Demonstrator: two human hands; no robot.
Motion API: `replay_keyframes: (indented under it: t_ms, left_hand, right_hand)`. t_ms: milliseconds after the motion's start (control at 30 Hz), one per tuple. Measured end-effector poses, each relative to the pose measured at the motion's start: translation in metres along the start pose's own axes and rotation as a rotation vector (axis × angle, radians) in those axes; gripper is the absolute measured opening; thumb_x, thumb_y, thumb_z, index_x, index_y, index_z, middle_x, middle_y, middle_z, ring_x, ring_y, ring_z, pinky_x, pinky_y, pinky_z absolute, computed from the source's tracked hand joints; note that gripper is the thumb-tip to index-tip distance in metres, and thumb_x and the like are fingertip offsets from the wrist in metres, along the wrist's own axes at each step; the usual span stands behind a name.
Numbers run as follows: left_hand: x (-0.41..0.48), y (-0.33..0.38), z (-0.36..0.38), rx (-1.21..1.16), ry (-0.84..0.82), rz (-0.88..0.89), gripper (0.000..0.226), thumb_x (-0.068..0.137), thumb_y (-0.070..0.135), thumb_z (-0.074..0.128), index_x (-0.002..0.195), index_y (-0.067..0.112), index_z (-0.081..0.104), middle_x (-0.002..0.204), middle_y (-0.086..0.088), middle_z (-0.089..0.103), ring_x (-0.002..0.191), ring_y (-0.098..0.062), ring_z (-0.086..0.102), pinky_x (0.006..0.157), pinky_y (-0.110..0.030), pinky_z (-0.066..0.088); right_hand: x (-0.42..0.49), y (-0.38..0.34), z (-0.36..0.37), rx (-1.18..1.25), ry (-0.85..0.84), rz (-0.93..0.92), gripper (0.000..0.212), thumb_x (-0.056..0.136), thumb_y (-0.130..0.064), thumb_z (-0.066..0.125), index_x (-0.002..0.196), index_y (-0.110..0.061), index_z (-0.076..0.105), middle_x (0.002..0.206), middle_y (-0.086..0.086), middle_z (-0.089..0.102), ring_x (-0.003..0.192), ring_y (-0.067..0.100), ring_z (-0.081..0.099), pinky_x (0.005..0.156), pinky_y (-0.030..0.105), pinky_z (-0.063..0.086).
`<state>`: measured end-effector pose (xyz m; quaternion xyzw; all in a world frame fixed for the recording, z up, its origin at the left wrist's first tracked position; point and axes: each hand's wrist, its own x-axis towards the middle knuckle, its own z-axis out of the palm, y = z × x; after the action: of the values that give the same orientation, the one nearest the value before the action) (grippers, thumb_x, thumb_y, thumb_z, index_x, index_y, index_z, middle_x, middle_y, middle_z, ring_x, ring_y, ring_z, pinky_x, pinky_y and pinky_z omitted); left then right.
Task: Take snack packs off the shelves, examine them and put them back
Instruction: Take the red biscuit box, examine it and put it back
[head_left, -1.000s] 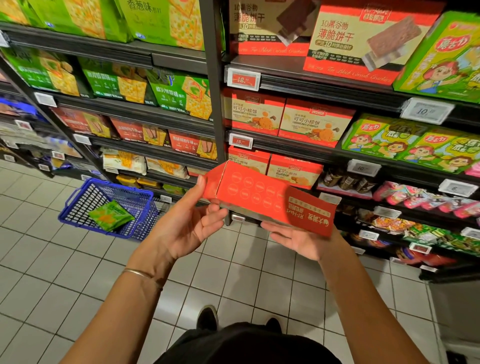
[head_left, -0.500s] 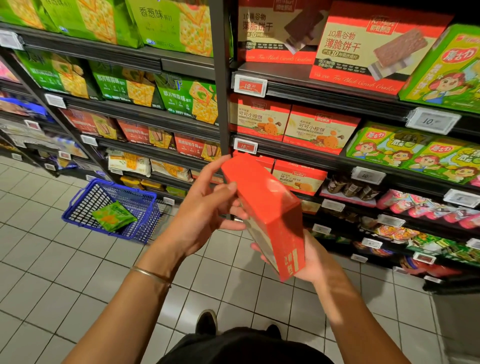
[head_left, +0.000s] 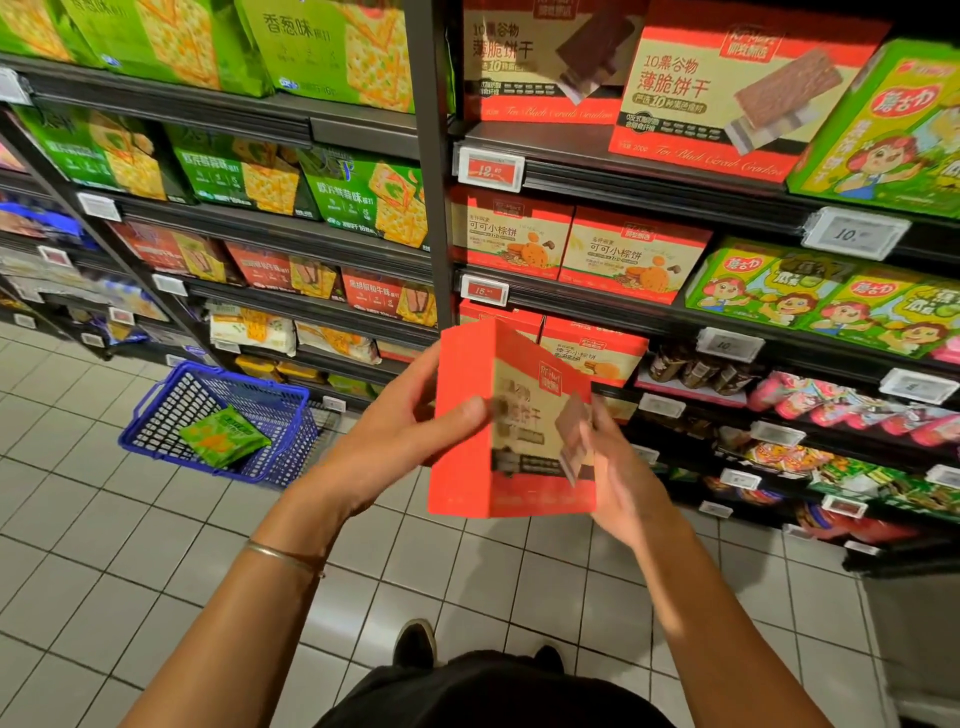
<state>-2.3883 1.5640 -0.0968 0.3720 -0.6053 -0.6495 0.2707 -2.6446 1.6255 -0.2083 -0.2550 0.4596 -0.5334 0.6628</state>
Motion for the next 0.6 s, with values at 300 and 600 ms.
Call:
replay_keyframes:
  t_ms: [300, 600]
  left_hand:
    - [0.0, -0.018, 0.004, 0.41, 0.039, 0.268, 0.077, 0.078, 0.001, 0.088, 0.143, 0.026, 0.057, 0.138, 0.006, 0.06, 0.133, -0.016, 0.057, 0.109, -0.03, 0.049]
    - [0.0, -0.023, 0.002, 0.301, 0.087, 0.281, 0.082, 0.084, 0.001, 0.083, 0.152, 0.028, 0.045, 0.144, 0.006, 0.057, 0.134, -0.014, 0.055, 0.099, -0.017, 0.049]
  right_hand:
    - [0.006, -0.014, 0.0, 0.032, 0.086, -0.28, 0.059, 0.08, 0.015, 0.061, 0.117, -0.03, 0.072, 0.113, 0.001, 0.074, 0.108, 0.015, 0.071, 0.084, 0.024, 0.058]
    - [0.006, -0.025, -0.006, 0.016, 0.051, -0.316, 0.069, 0.062, 0.013, 0.063, 0.116, -0.028, 0.071, 0.11, 0.004, 0.074, 0.106, 0.019, 0.072, 0.081, 0.027, 0.06]
